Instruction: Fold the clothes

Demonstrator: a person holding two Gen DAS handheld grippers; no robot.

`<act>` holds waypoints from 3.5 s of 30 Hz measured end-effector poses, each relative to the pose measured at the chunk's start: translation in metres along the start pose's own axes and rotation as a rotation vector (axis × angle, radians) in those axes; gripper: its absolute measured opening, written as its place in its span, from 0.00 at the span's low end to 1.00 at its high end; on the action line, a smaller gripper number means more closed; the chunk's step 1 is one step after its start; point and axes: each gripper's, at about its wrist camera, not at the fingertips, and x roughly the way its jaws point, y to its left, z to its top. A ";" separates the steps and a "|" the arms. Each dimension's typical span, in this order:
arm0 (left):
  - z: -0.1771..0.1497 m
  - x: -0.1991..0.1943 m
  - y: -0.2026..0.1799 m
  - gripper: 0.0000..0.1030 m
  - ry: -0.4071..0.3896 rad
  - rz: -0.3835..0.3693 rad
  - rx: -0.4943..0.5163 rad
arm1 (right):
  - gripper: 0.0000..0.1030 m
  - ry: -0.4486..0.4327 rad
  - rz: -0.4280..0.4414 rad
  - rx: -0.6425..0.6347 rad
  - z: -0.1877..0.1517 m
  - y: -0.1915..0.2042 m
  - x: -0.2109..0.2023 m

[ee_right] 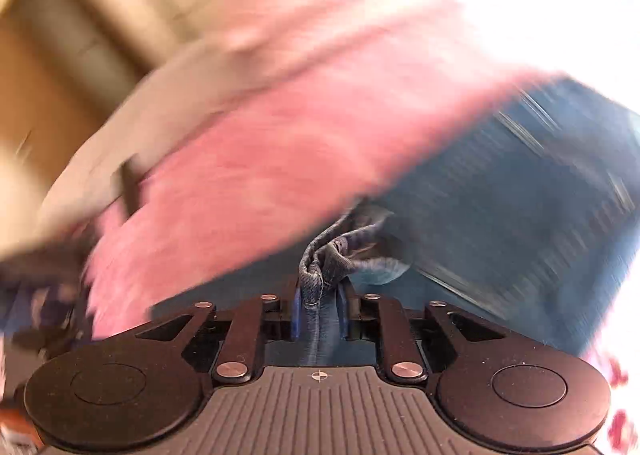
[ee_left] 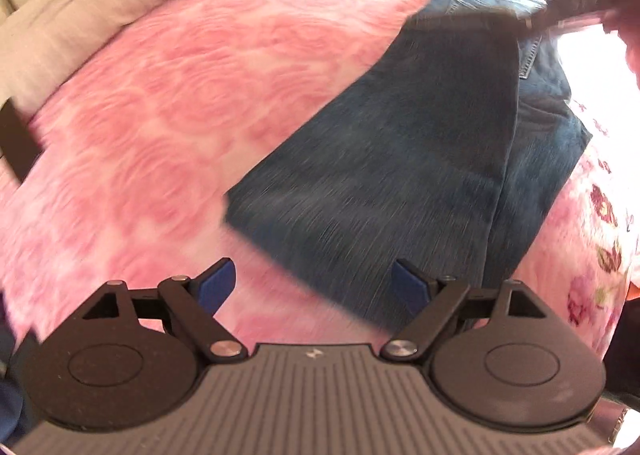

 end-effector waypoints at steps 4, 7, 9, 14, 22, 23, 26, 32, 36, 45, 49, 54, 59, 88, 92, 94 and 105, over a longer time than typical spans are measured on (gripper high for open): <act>-0.032 -0.030 0.018 0.80 -0.010 0.036 -0.058 | 0.15 -0.003 0.153 -0.240 0.006 0.104 -0.003; -0.053 -0.051 0.029 0.80 -0.019 0.063 -0.096 | 0.13 -0.015 0.319 -0.318 0.008 0.173 -0.004; -0.064 -0.063 0.034 0.80 -0.022 0.083 -0.120 | 0.11 -0.055 0.453 -0.358 0.011 0.211 -0.016; -0.074 -0.068 0.031 0.80 -0.027 0.076 -0.115 | 0.11 -0.164 0.442 -0.249 0.023 0.197 -0.037; -0.056 -0.038 0.000 0.80 -0.017 0.010 -0.025 | 0.10 -0.073 -0.005 0.198 -0.012 -0.014 0.005; -0.052 -0.035 -0.005 0.80 -0.017 0.003 -0.011 | 0.11 -0.053 -0.046 0.243 -0.017 -0.038 0.013; -0.038 -0.023 -0.019 0.80 -0.014 -0.018 0.032 | 0.11 0.041 -0.081 0.268 -0.032 -0.078 0.042; -0.007 -0.006 -0.035 0.80 -0.028 -0.042 0.086 | 0.12 0.092 -0.088 0.255 -0.037 -0.085 0.049; 0.012 0.004 -0.029 0.80 -0.055 -0.030 0.113 | 0.29 0.085 -0.161 0.215 -0.033 -0.072 0.027; 0.022 0.066 0.011 0.82 0.010 -0.038 0.153 | 0.29 0.088 -0.070 -0.073 -0.040 -0.013 0.049; 0.017 0.070 0.024 0.84 0.006 -0.068 0.152 | 0.29 0.171 -0.099 -0.087 -0.050 -0.015 0.071; 0.001 0.047 0.039 0.80 -0.022 -0.073 0.186 | 0.29 0.136 -0.041 -0.152 -0.068 0.041 0.041; -0.005 0.030 0.060 0.79 -0.058 -0.074 0.105 | 0.29 0.202 0.046 -0.092 -0.114 0.091 0.049; 0.010 0.054 0.043 0.78 -0.074 -0.158 0.328 | 0.42 0.145 0.199 0.275 -0.162 0.088 0.059; 0.013 0.067 0.037 0.79 -0.065 -0.175 0.360 | 0.43 0.122 0.351 0.339 -0.168 0.076 0.053; 0.017 0.072 0.038 0.82 -0.053 -0.187 0.368 | 0.53 0.106 0.381 0.341 -0.167 0.072 0.065; 0.027 0.094 0.029 0.92 0.014 -0.167 0.460 | 0.62 0.194 0.510 0.493 -0.199 0.069 0.063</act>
